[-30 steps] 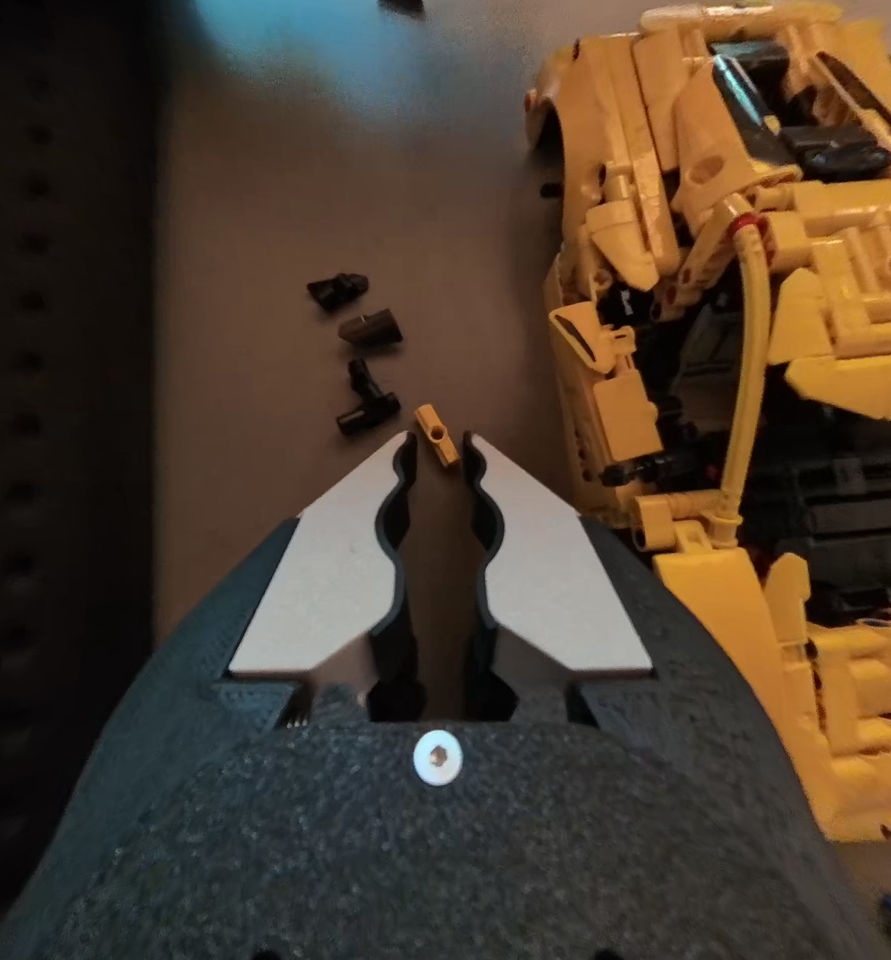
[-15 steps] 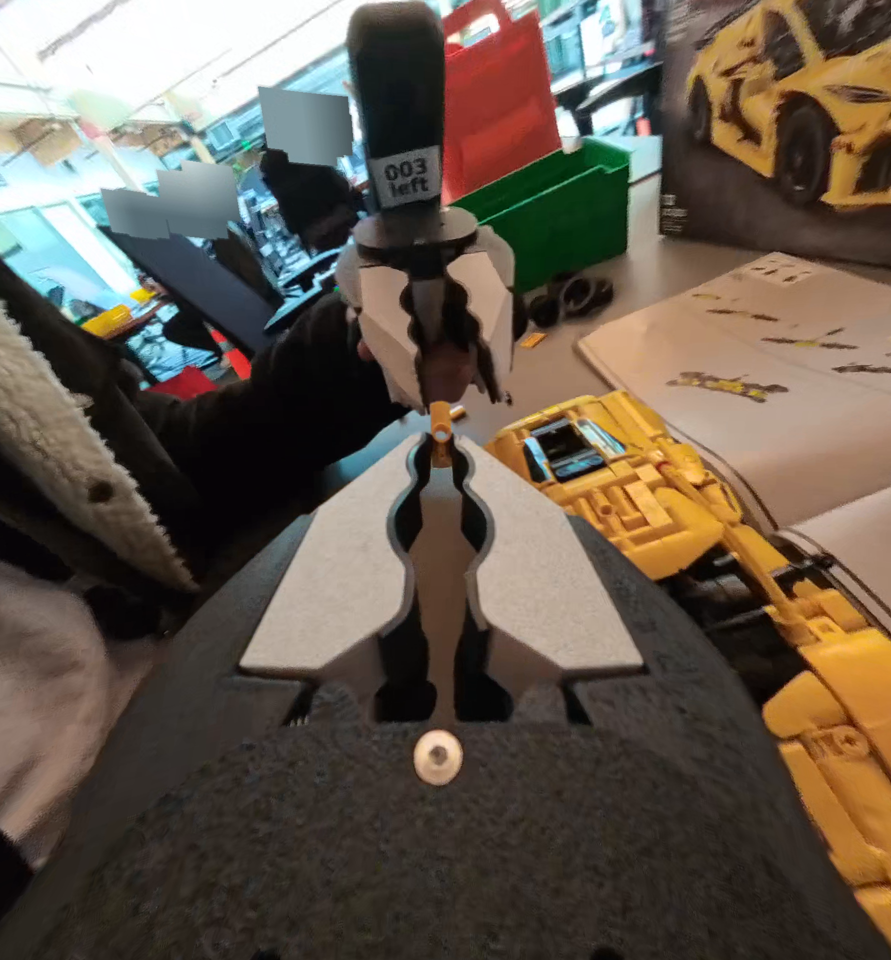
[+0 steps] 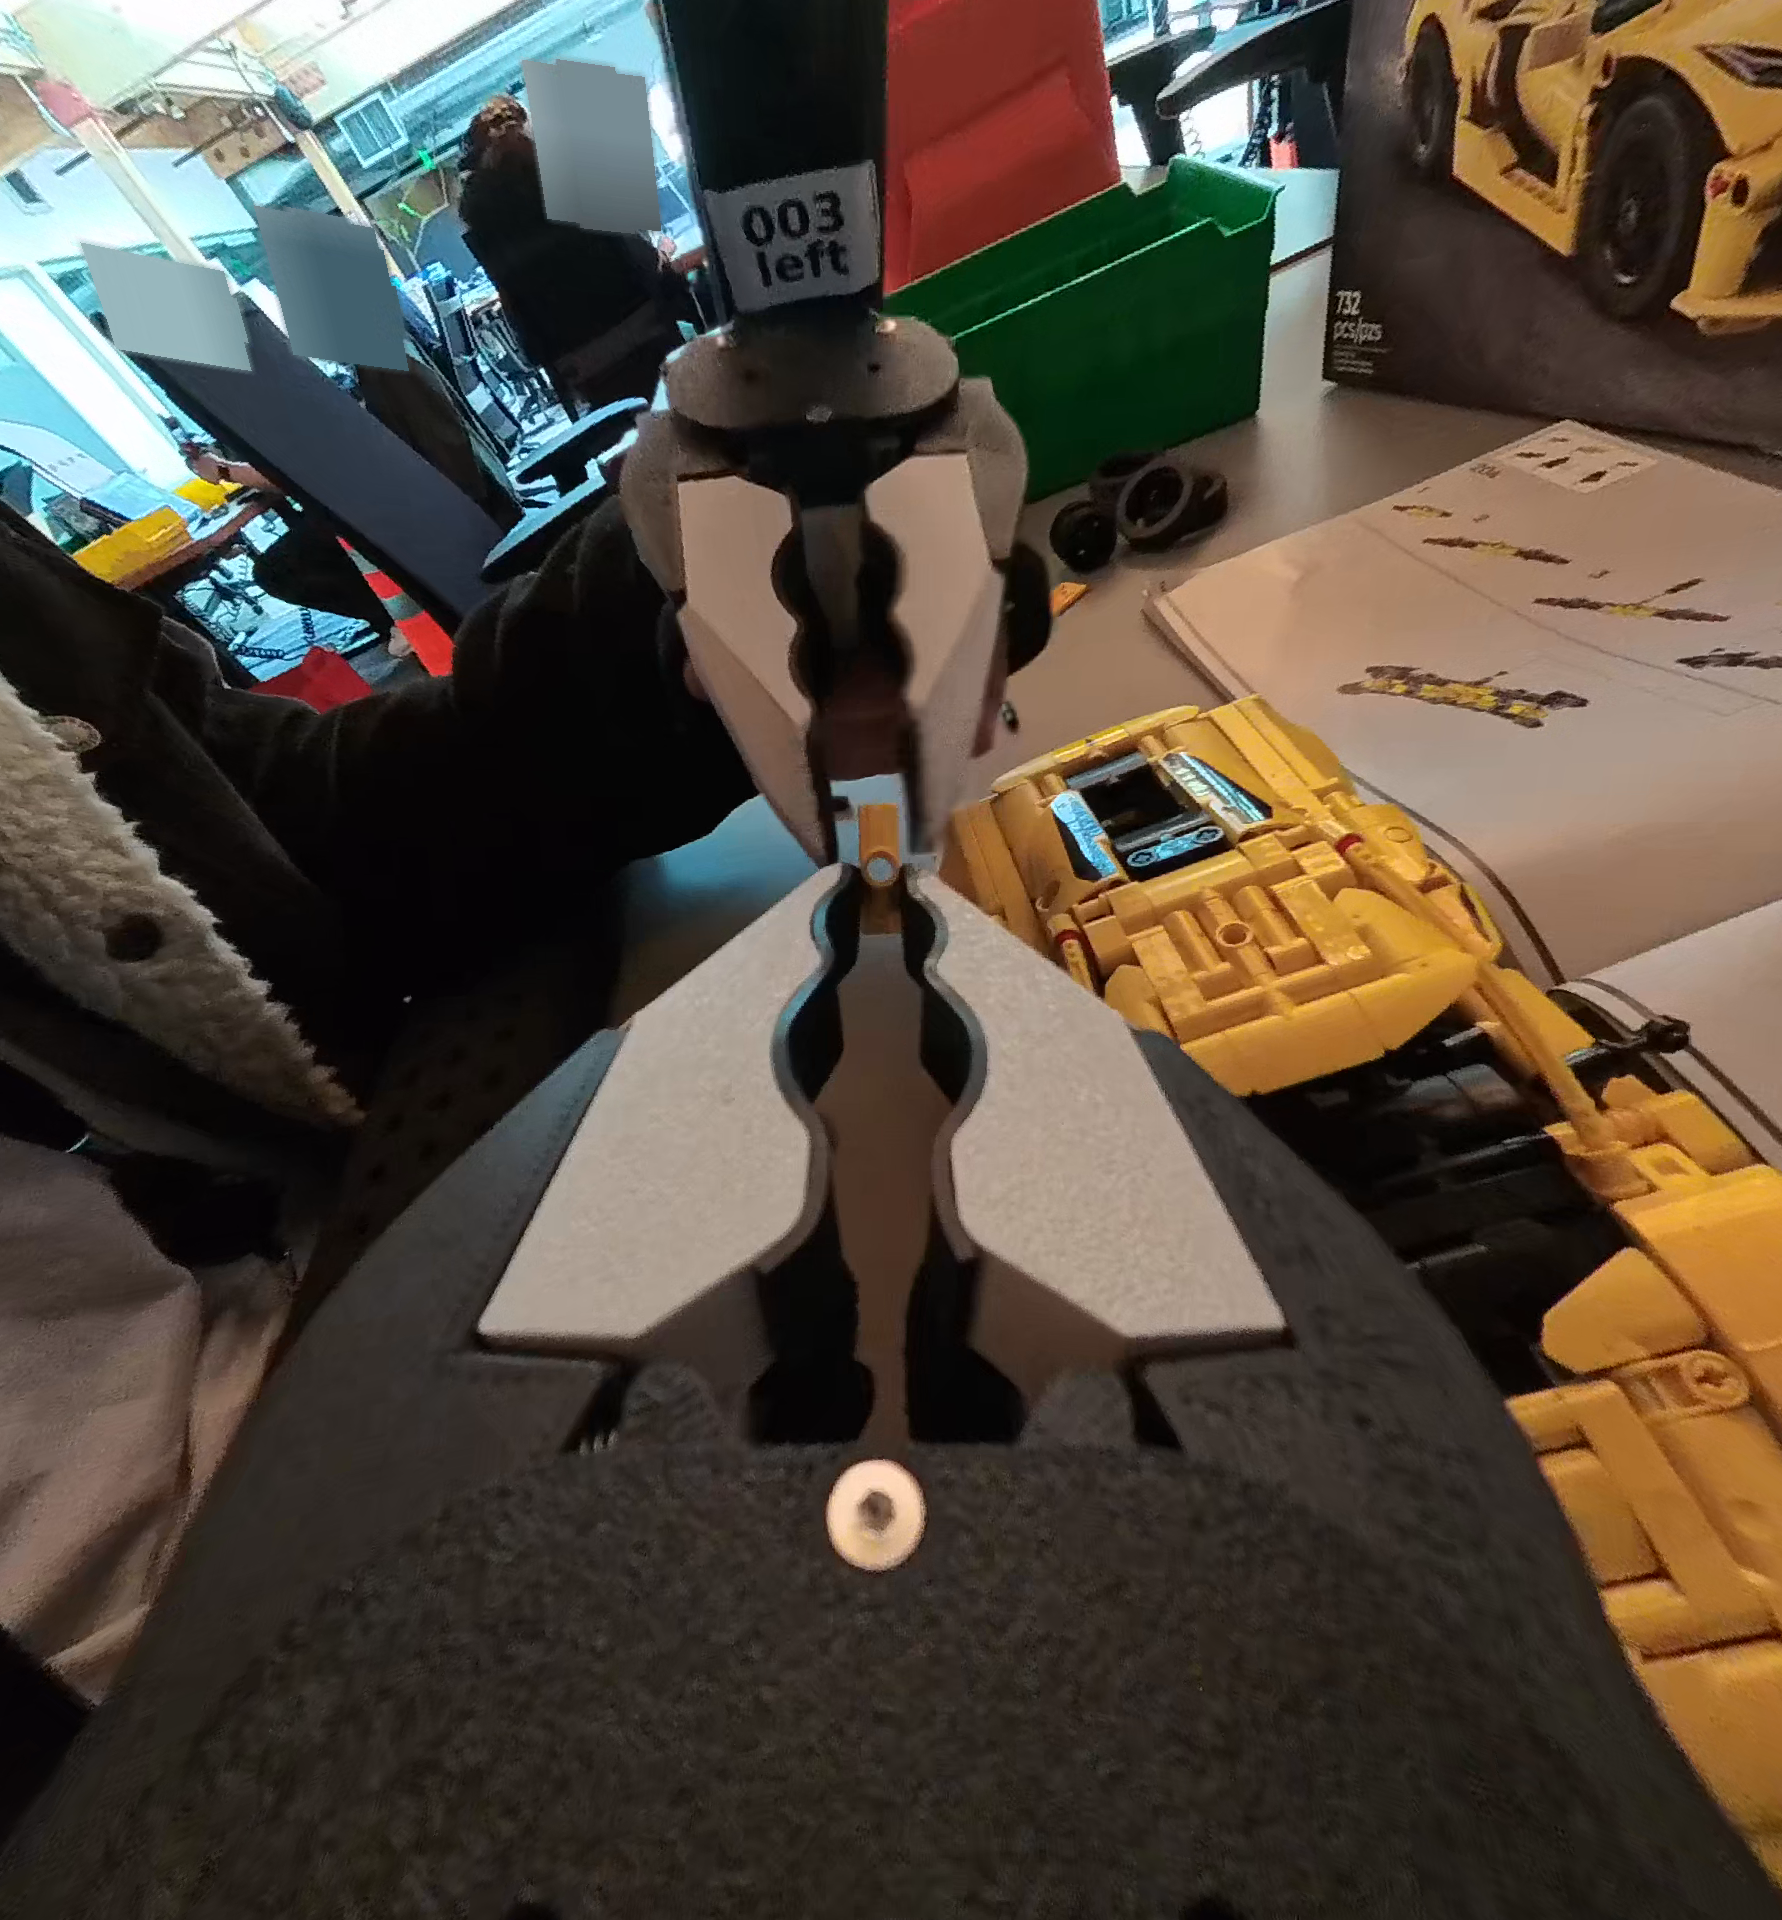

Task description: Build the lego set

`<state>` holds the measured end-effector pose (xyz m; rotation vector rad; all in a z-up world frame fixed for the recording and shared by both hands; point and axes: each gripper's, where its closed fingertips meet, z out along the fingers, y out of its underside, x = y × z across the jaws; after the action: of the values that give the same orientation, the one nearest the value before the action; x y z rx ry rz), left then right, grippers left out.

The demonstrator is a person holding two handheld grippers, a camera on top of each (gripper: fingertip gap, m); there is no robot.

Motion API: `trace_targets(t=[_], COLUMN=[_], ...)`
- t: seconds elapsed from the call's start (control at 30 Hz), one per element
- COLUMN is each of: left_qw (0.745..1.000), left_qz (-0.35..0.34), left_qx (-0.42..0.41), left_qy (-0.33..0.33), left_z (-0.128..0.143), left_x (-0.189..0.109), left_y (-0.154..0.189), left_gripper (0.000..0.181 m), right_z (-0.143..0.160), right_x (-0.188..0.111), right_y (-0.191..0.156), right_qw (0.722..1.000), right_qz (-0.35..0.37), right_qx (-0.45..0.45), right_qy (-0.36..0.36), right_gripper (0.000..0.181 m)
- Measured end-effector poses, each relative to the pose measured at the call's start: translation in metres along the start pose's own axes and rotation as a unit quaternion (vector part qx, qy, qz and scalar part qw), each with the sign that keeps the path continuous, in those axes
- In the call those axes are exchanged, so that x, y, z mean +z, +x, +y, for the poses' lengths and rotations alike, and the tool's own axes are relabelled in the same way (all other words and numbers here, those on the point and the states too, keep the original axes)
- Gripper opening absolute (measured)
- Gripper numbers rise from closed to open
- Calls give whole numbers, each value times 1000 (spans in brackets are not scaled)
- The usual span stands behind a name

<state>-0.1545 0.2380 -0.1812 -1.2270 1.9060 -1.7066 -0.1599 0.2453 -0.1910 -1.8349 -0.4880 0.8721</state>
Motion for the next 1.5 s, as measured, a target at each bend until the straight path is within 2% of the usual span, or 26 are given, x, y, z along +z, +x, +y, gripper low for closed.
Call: trace_targets(t=[0.07, 0.2, 0.27, 0.3, 0.4, 0.47, 0.53, 0.57, 0.6, 0.7, 0.8, 1.13, 1.27, 1.5], left_qw=[1000, 1000, 998, 995, 972, 952, 936, 931, 928, 922, 924, 923, 928, 926], left_qz=[8, 13, 18, 17, 44, 64, 100, 111, 121, 146, 153, 167, 160, 157], left_qx=[-2, -3, -28, -50, -145, -205, -245, -258, -266, -282, -284, -290, -282, -292], left_qy=[1, 12, 47, 79, 179, 218, 233, 233, 232, 222, 205, 191, 183, 181], left_z=[0, -4, -15, -26, -52, -58, -59, -58, -58, -56, -52, -48, -46, -44], left_x=[0, 0, -2, -4, -14, -18, -18, -16, -13, -4, 4, 6, 6, 6], left_y=[1, 2, -1, -4, -14, -21, -19, -19, -17, -10, -5, -2, -2, -4], left_gripper=[7, 7, 7, 7, 6, 6, 6, 6, 6, 6, 6, 7, 7, 6], right_z=[-1, -2, -10, -17, -33, -42, -55, -60, -58, -49, -51, -43, -41, -45], right_x=[-1, -2, -6, -9, -17, -25, -40, -44, -43, -32, -35, -30, -30, -30], right_y=[-2, -3, -2, -2, 6, 12, 13, 10, 8, 7, 4, 4, 4, 0], right_qw=[1000, 1000, 999, 998, 980, 949, 908, 886, 877, 884, 864, 865, 875, 866], right_qz=[-7, -9, -1, 10, 94, 181, 267, 287, 292, 278, 297, 289, 279, 281], right_qx=[2, 2, -19, -41, -149, -239, -288, -325, -349, -353, -388, -397, -382, -397], right_qy=[2, 9, 30, 48, 87, 96, 147, 163, 155, 126, 126, 101, 101, 114], right_gripper=[7, 7, 8, 15, 37, 36, 30, 24, 23, 29, 17, 7, 7, 11])
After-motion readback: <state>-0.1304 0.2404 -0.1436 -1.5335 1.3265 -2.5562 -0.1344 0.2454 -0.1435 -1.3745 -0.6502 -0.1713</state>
